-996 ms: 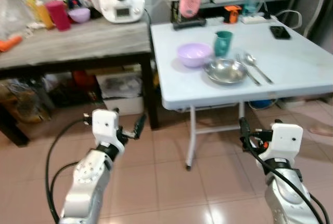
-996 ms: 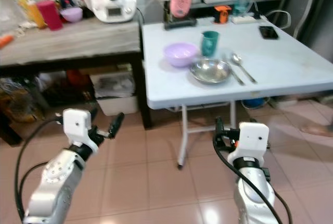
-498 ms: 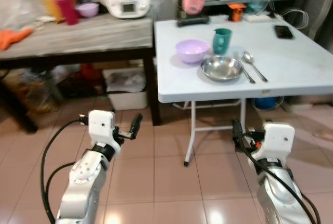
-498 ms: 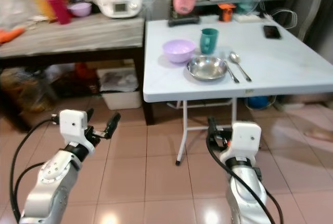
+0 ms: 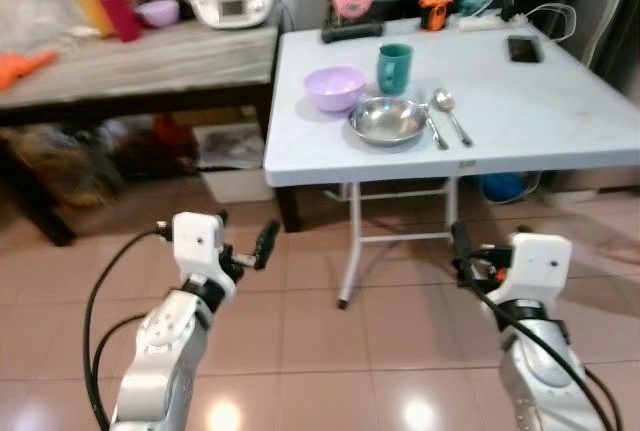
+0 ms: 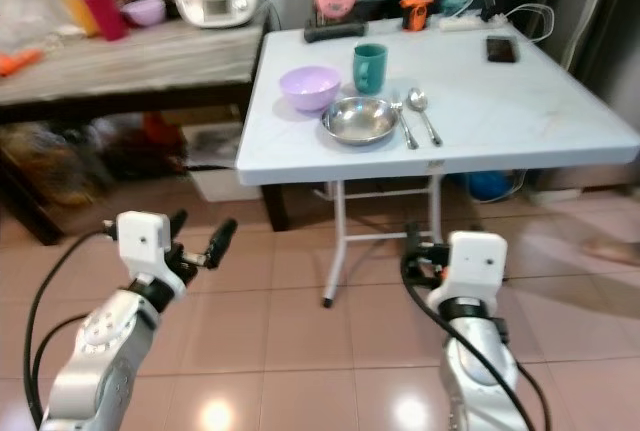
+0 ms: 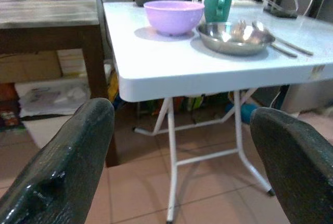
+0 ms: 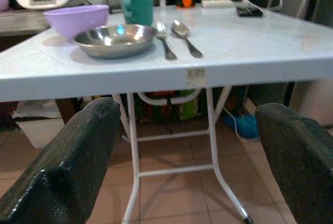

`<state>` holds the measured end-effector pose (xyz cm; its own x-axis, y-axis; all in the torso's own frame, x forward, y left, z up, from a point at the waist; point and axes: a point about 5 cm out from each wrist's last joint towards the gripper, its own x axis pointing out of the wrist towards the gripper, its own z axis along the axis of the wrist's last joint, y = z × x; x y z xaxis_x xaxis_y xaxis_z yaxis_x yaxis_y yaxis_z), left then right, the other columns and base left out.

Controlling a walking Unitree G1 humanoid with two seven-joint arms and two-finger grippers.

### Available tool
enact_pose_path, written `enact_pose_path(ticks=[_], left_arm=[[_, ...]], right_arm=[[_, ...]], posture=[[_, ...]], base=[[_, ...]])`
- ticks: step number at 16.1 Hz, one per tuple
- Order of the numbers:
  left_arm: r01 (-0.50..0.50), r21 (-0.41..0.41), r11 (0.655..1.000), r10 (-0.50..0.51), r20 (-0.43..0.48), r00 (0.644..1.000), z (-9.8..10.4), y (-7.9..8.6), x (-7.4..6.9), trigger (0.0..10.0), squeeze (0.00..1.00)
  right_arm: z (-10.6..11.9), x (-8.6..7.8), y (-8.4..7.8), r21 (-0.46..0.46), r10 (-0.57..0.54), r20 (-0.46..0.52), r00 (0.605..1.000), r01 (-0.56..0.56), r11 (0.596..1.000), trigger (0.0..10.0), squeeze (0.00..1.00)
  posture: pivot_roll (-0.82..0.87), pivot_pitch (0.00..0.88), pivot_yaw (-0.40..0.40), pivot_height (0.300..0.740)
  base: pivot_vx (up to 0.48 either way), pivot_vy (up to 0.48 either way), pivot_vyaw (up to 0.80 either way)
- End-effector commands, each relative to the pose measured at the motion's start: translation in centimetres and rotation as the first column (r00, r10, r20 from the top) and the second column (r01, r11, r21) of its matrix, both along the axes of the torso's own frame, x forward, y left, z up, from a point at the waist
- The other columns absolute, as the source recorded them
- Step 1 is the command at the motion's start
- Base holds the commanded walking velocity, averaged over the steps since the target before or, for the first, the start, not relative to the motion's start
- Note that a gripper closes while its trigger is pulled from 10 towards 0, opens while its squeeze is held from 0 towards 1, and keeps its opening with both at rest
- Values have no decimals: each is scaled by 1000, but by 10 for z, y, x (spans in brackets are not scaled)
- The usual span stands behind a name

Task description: Setting the table

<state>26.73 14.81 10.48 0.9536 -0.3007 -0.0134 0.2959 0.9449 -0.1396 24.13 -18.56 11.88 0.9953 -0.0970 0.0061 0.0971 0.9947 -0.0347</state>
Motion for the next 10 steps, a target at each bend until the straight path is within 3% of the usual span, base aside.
enact_pose_path(ticks=[1, 10], left_arm=[[4, 11, 1000, -4, 14, 1000, 5, 3, 1, 10000, 0], [53, -4, 999, -53, 7, 999, 7, -2, 0, 10000, 0]], right_arm=[[2, 2, 7, 10, 19, 9, 1000, -19, 1000, 10000, 0], [6, 6, 9, 15, 14, 31, 999, -15, 1000, 10000, 0]], posture=[[-196, 44, 68, 740], [-197, 42, 74, 740]], base=[[454, 0, 0], [458, 0, 0]])
